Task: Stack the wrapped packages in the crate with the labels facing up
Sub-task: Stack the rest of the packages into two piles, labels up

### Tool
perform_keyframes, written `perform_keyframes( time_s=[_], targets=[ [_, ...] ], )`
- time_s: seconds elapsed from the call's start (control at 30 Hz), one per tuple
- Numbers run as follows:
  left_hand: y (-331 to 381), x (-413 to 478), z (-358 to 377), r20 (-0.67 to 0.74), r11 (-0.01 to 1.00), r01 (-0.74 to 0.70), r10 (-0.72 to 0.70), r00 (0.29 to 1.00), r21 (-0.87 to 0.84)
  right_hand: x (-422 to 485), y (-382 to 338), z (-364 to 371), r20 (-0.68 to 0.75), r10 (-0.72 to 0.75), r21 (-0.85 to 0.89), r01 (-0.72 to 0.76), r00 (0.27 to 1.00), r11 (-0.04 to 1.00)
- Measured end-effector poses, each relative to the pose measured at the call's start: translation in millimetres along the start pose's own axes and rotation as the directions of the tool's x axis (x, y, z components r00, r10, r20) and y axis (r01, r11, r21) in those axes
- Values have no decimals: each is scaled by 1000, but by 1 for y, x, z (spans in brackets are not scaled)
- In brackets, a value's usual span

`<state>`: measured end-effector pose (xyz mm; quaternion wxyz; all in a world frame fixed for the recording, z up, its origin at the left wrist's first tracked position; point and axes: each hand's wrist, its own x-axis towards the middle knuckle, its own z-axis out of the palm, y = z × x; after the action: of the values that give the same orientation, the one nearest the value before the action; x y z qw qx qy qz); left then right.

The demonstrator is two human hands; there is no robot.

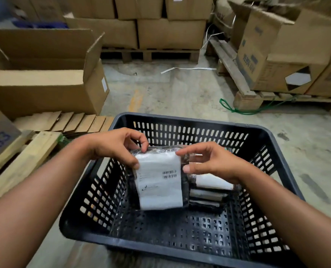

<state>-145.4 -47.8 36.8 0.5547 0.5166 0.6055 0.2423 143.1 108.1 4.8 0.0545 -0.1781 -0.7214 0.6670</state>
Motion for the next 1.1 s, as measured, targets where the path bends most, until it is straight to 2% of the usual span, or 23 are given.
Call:
perform_keyframes(
  time_s=[0.13, 0.23, 0.43, 0.67, 0.73, 0.9, 1.0, 1.1],
  targets=[
    [8, -2, -10, -109, 988, -39, 23, 994, -149, 12, -18, 0, -32, -129, -83, 126, 991, 989],
    [16, 1, -11, -170, 985, -45, 17, 985, -164, 15, -20, -3, -106, -113, -58, 108, 988, 993],
    [25, 19, 3, -342, 995, -70, 44, 939, -64, 20, -4, -13, -259, -8, 95, 34, 966, 995],
    [-5, 40, 19, -375, 984, 80, -14, 927, 161, 42, 9, 0, -325, 114, 123, -77, 939, 989],
    [-17, 42, 21, -390, 981, 116, -47, 920, 155, 48, 15, 7, -318, 127, 77, -108, 940, 991],
    [-35, 52, 30, -443, 984, 118, -49, 895, 131, 64, 28, 17, -370, 61, -162, -129, 927, 978],
    [-38, 58, 35, -437, 947, 212, -89, 895, 240, 69, 31, 21, -413, 48, -326, -197, 909, 924],
    [-39, 59, 38, -358, 893, 304, -179, 916, 332, 68, 36, 29, -413, 40, -407, -224, 910, 885]
  ],
)
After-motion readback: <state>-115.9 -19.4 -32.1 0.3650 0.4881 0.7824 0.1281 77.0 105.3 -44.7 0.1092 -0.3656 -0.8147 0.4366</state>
